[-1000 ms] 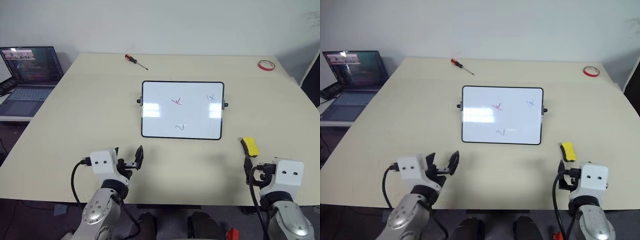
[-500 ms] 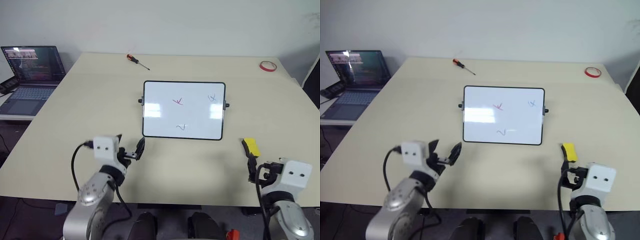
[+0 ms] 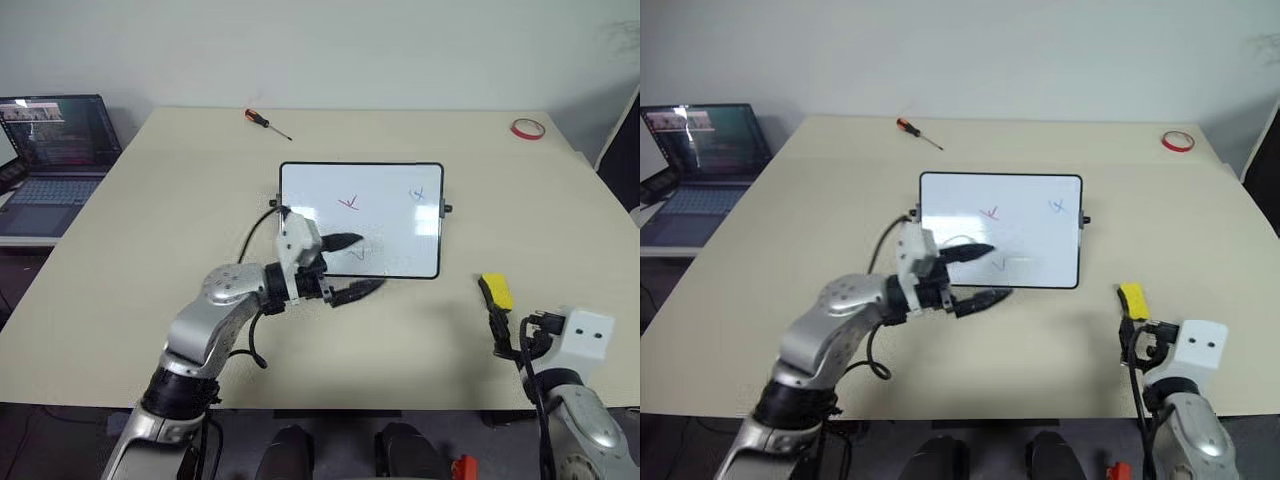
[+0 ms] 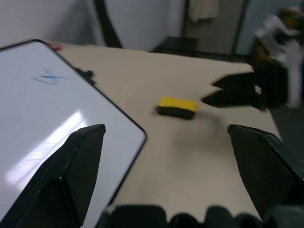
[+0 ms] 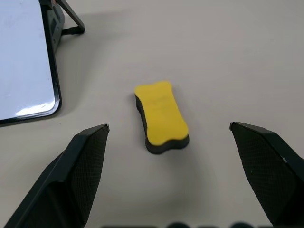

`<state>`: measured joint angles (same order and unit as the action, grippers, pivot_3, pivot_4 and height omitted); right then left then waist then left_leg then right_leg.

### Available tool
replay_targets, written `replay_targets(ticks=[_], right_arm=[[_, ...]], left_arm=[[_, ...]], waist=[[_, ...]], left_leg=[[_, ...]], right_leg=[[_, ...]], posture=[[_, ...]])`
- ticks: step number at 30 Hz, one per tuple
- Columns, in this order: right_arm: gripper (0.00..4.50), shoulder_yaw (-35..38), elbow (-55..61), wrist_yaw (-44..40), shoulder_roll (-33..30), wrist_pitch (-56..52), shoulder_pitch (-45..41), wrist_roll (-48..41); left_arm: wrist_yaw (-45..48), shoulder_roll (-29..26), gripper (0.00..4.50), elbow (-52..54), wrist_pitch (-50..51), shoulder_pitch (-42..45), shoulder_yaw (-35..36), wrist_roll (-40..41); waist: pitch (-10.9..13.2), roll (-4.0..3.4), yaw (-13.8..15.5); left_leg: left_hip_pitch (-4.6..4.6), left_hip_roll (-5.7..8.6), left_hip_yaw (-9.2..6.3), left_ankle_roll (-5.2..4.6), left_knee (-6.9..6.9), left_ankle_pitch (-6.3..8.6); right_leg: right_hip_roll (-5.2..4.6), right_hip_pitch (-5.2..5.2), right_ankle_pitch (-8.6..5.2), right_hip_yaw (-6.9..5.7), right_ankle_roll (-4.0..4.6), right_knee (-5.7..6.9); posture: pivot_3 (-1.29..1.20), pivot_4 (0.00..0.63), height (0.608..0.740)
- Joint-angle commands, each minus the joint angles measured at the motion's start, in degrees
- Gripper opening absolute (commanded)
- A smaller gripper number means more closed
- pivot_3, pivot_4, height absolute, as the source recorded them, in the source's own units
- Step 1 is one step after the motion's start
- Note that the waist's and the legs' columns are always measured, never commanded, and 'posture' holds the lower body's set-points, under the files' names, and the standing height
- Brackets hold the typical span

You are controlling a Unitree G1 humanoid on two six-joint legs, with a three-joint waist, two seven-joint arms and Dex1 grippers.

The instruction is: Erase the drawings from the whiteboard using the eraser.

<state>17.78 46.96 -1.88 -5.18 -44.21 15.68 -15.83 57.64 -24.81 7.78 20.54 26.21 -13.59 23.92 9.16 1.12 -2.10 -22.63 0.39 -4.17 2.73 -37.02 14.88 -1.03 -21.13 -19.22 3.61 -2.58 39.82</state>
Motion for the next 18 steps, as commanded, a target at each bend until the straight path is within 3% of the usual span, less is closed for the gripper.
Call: replay_targets(ticks=[1, 10, 18], right_arm=[[4.48, 1.93, -1.14, -1.28, -2.41, -0.82, -2.86, -1.68], [4.48, 4.91, -10.34, -0.86, -4.92, -2.3, -12.21, -3.33], [4.48, 2.53, -13.83, -1.18, -5.77, -3.1, -14.27, -3.52]], left_arm=[[6.95, -1.04, 4.5, -4.82, -6.45, 3.13, -2.07, -2.65], [10.1, 0.47, 4.5, -11.03, -15.28, 4.78, -4.01, -8.63], [10.15, -0.38, 4.5, -9.39, -14.45, 4.07, -3.1, -8.47]], waist=[[0.0, 0.0, -0.01], [0.01, -0.01, 0.12], [0.01, -0.01, 0.05]], left_leg=[[-0.01, 0.0, -0.01, 0.0, 0.0, 0.0], [-0.07, 0.01, -0.03, -0.01, -0.02, 0.0], [-0.09, 0.01, -0.04, -0.02, -0.02, 0.0]], right_leg=[[0.0, 0.0, 0.0, 0.0, 0.0, -0.01], [-0.01, -0.02, 0.0, 0.07, 0.0, -0.01], [-0.02, -0.05, 0.0, 0.11, 0.0, 0.02]], posture=[[0.0, 0.15, 0.74], [0.0, 0.15, 0.74], [0.0, 0.15, 0.74]])
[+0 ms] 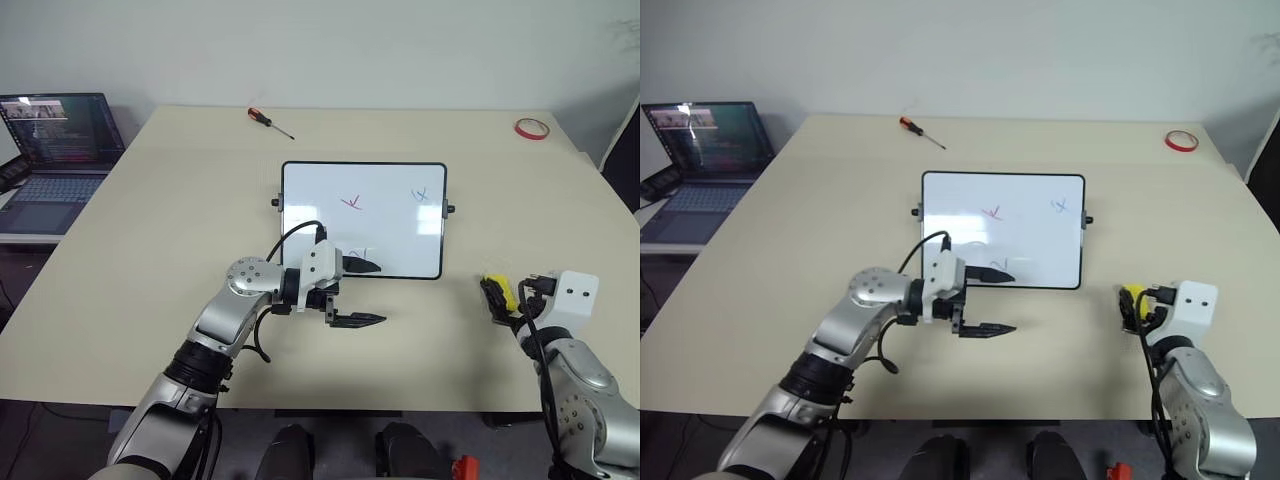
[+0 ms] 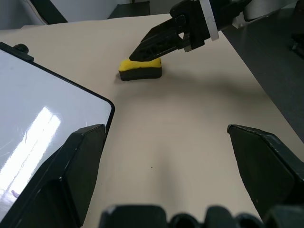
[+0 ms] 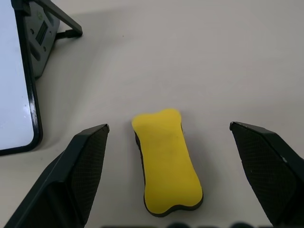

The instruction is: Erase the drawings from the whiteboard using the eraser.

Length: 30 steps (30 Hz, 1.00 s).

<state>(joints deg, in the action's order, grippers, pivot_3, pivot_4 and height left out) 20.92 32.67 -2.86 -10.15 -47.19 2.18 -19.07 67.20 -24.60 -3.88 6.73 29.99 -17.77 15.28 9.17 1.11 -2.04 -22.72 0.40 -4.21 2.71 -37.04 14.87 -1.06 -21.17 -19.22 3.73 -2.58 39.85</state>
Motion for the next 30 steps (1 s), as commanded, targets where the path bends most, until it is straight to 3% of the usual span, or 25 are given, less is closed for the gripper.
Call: replay_targets(ticks=[1, 30], right_arm=[[4.48, -1.01, 0.35, -0.42, -1.08, -0.01, -0.48, -0.1], [4.48, -2.9, -3.5, -1.14, -2.55, 0.18, -0.23, 0.2]], left_arm=[[0.62, -0.83, 4.5, 2.41, -0.55, 0.29, 1.17, 0.21], [-0.47, -2.79, 4.5, 5.3, 1.73, -0.29, 2.05, 0.73]], waist=[[0.0, 0.0, 0.0], [0.0, 0.0, 0.07]], left_leg=[[0.0, 0.0, 0.0, 0.0, 0.0, 0.0], [0.0, 0.0, -0.01, -0.01, -0.01, -0.01]], right_leg=[[0.0, 0.0, 0.0, 0.0, 0.0, 0.01], [0.0, -0.01, 0.0, 0.0, 0.0, 0.02]], posture=[[0.0, 0.15, 0.74], [0.0, 0.15, 0.74]])
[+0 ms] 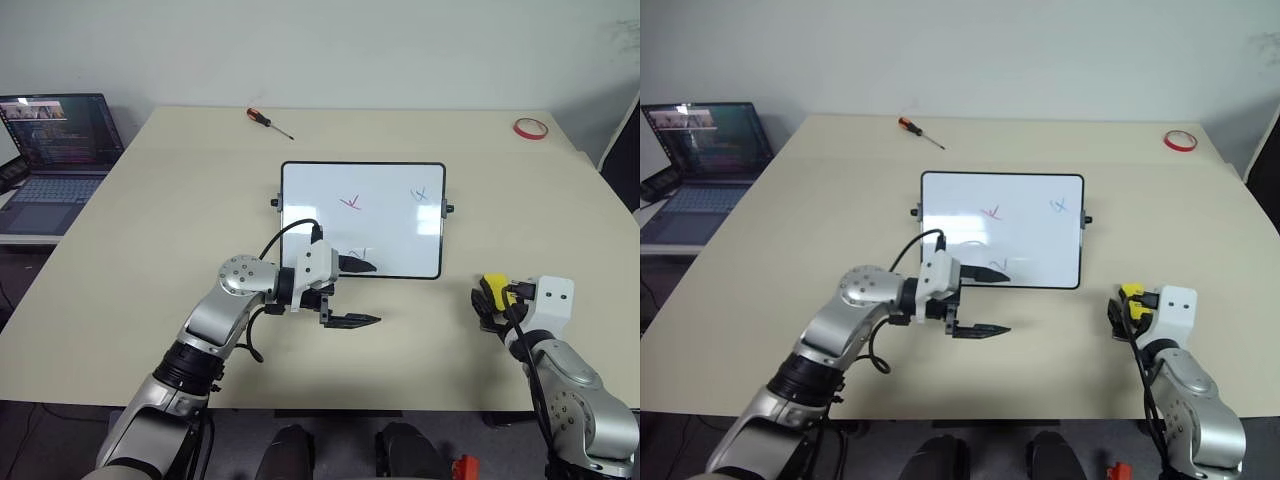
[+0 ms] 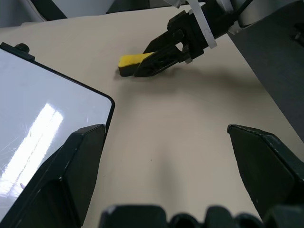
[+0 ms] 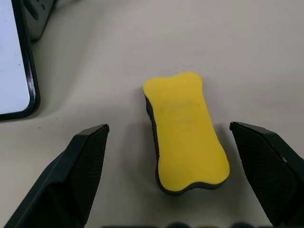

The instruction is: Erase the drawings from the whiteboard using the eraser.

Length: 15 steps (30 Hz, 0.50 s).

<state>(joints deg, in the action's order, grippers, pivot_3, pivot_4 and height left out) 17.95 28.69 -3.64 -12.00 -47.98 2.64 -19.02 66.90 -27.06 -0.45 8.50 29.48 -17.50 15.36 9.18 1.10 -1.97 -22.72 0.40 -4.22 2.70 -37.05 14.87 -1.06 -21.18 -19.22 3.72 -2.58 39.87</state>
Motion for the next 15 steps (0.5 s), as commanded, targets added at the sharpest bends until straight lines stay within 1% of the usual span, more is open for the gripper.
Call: replay_targets(ticks=[1, 15], right_arm=[[4.48, 0.09, 0.31, -0.38, -0.71, 0.99, -0.82, 0.03], [4.48, 0.18, -2.68, -0.61, -1.91, 1.98, -3.24, 0.15]], left_arm=[[-0.21, -0.37, 4.5, 1.93, -0.04, 0.19, 1.76, 0.63], [-0.55, -0.48, 4.5, 2.38, 0.08, -0.11, 2.03, 0.47]], waist=[[0.0, 0.0, 0.0], [0.0, 0.0, 0.0]], left_leg=[[0.0, 0.0, 0.0, 0.0, 0.0, 0.0], [0.0, 0.0, 0.0, 0.0, 0.0, 0.0]], right_leg=[[0.0, 0.0, 0.0, 0.0, 0.0, 0.0], [0.0, 0.0, 0.0, 0.0, 0.0, 0.0]], posture=[[0.0, 0.15, 0.74], [0.0, 0.15, 0.74]])
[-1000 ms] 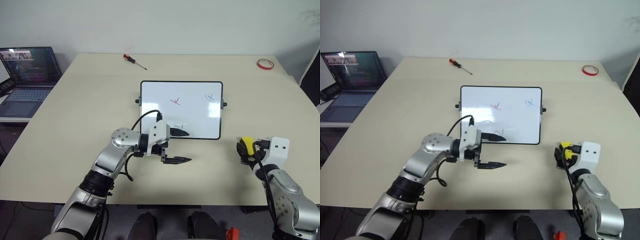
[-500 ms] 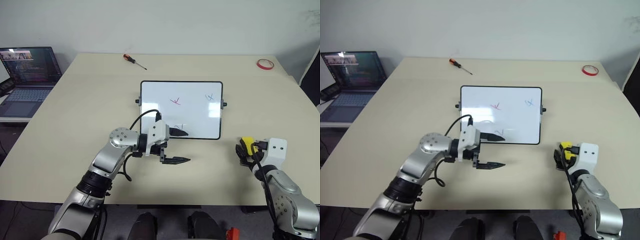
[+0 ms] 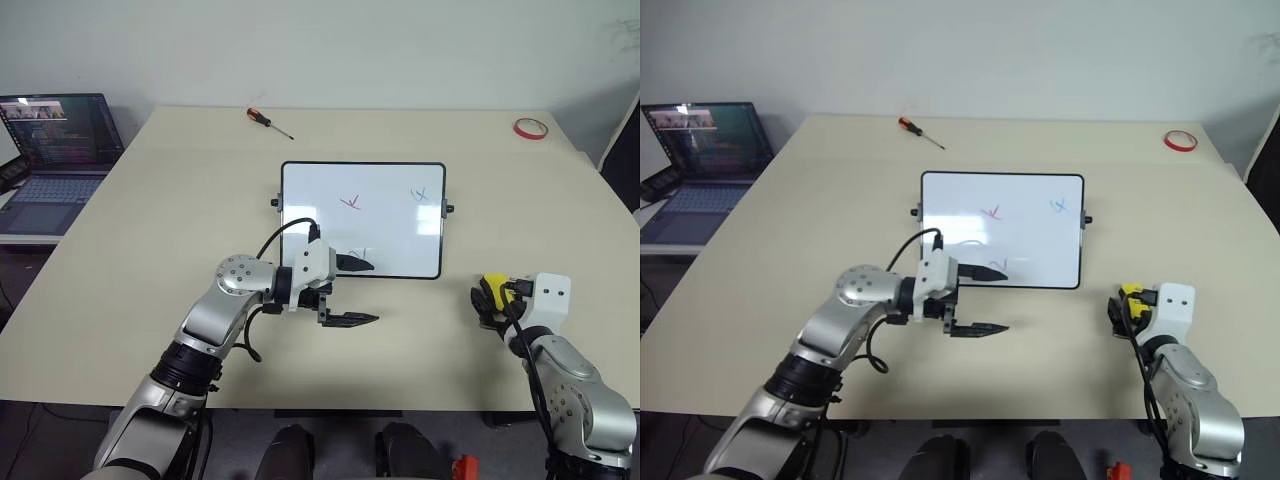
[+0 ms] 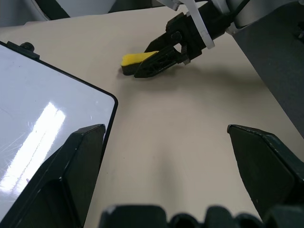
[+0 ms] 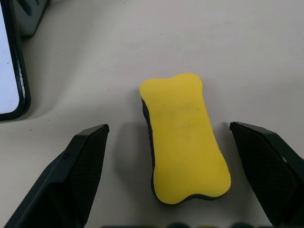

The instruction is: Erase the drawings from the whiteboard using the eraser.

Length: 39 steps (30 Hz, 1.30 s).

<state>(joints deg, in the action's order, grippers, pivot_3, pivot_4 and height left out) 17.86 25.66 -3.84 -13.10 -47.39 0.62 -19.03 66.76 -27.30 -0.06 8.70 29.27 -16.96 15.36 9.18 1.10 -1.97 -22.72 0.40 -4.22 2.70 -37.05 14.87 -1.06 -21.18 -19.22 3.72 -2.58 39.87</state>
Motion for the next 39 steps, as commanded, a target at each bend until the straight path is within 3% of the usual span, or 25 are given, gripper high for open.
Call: replay_targets(ticks=[1, 9, 18, 19, 31, 39], right_arm=[[4.48, 0.38, 0.08, -0.4, -0.87, 1.51, -1.43, 0.15], [4.48, 1.07, -1.22, 0.28, -0.54, 1.79, -2.27, -0.07], [1.46, 1.21, -1.91, 0.3, -0.76, 2.12, -2.01, 0.13], [1.3, 1.21, -2.02, 0.32, -0.81, 2.18, -2.06, 0.19], [1.29, 1.19, -2.61, 0.63, -1.06, 4.92, -3.28, 0.82], [1.29, 1.8, -5.34, 1.73, 0.58, 13.48, -8.18, 1.96]], left_arm=[[-0.42, -0.22, 4.5, 1.96, -0.17, 0.14, 1.51, 0.44], [-0.23, -0.23, 4.5, 1.57, -0.45, 0.38, 1.38, 0.21], [-0.04, -0.4, 4.5, 0.73, -0.87, 1.41, 1.7, -0.05], [-0.06, -0.39, 4.5, 0.64, -0.89, 1.5, 1.74, -0.05], [-1.04, -0.15, 4.5, 1.67, -1.02, 2.14, 1.42, -0.95], [-17.11, 5.26, 4.5, -4.5, -1.87, 7.97, 5.86, -6.96]], waist=[[0.0, 0.0, 0.0], [0.0, 0.0, 0.0], [0.0, 0.0, 0.0], [0.0, 0.0, 0.0], [0.0, 0.0, 0.0], [0.02, 0.0, -0.01]], left_leg=[[0.0, 0.0, 0.0, 0.0, 0.0, 0.0], [-0.01, 0.0, 0.0, 0.0, 0.0, 0.0], [-0.01, 0.0, 0.0, 0.0, 0.0, 0.0], [0.0, 0.0, 0.0, 0.0, 0.0, 0.0], [-0.01, 0.0, 0.0, 0.0, 0.0, 0.0], [-0.01, 0.02, 0.01, -0.01, -0.02, -0.01]], right_leg=[[0.0, 0.0, 0.0, 0.0, 0.0, 0.0], [0.0, 0.0, 0.0, 0.0, 0.0, 0.0], [0.0, 0.0, 0.0, 0.0, 0.0, 0.0], [0.0, 0.0, 0.0, 0.0, 0.0, 0.0], [0.0, 0.0, 0.0, 0.0, 0.0, 0.0], [0.0, 0.0, 0.0, -0.04, 0.0, 0.01]], posture=[[0.0, 0.15, 0.74], [0.0, 0.15, 0.74], [0.0, 0.15, 0.74], [0.0, 0.15, 0.74], [0.0, 0.15, 0.74], [0.0, 0.15, 0.74]])
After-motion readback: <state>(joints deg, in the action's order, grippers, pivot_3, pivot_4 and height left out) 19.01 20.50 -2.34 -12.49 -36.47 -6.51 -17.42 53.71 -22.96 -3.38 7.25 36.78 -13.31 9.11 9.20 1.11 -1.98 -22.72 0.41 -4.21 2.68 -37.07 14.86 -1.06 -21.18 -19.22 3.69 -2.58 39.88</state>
